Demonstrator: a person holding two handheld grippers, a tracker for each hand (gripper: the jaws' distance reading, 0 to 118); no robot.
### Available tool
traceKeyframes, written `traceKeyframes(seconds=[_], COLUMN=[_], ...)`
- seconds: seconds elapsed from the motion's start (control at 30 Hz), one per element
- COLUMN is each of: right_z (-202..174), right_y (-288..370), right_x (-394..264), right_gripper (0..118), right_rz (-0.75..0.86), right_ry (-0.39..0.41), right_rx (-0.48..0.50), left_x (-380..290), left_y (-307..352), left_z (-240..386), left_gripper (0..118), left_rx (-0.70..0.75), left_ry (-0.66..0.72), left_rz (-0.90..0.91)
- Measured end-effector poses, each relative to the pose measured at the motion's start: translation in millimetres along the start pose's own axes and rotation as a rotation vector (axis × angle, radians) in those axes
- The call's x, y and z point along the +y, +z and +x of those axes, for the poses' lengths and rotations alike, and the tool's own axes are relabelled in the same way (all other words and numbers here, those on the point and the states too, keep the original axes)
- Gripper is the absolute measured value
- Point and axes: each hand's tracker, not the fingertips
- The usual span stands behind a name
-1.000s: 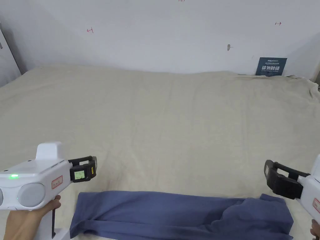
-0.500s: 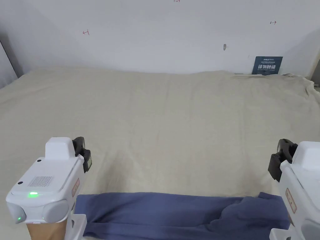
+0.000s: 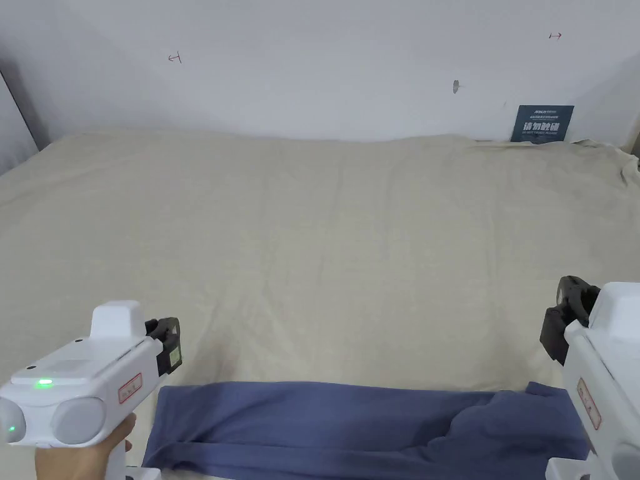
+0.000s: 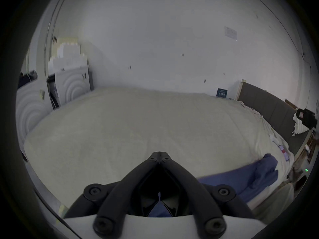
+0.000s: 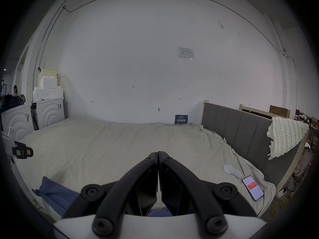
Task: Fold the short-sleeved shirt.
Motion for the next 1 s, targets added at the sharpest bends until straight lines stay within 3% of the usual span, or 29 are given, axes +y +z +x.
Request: traceKeyframes(seconds=[0.23,0.27,0.33,0.4,0.43,0.5,0.67,0.8,0.87,1.0], right_z=[-3.0,-3.7,-5.4,-7.8,-8.9,-12.0,-17.7,-20.1,-20.7,-20.1], right_y=[-10.0,-11.4,-14.5,-16.7,-18.6,-20.5,-27.4,-31.2,-32.7,-34.2], right_x=[-2.6,-3.3,-4.2,-5.4,-6.0,-7.2,-13.2,-16.9,-18.0,-20.3], right_gripper=[0,0,0,0,0,0,0,0,0,0], right_rz=[-0.029,-0.034,-0.042,-0.052,-0.059,-0.067,-0.102,-0.12,-0.128,-0.14], right_ry=[0.014,0.016,0.02,0.02,0.021,0.025,0.029,0.033,0.037,0.038], right_rx=[0.009,0.011,0.013,0.017,0.019,0.02,0.02,0.017,0.017,0.014], left_x=[-17.0,-21.6,-31.1,-39.9,-44.6,-52.7,-66.1,-73.2,-74.4,-68.2], left_y=[-14.4,-18.6,-25.6,-36.6,-43.2,-55.0,-81.7,-96.4,-98.5,-93.5], left_z=[-52.7,-58.8,-68.8,-77.5,-81.0,-88.1,-96.8,-96.6,-92.7,-89.8], left_gripper=[2,8,34,72,82,89,88,63,61,20], left_rx=[-0.153,-0.158,-0.171,-0.173,-0.182,-0.196,-0.182,-0.185,-0.161,-0.18], left_ry=[0.175,0.184,0.191,0.195,0.193,0.197,0.195,0.192,0.161,0.137], left_rz=[-0.263,-0.297,-0.348,-0.41,-0.451,-0.499,-0.542,-0.581,-0.6,-0.582])
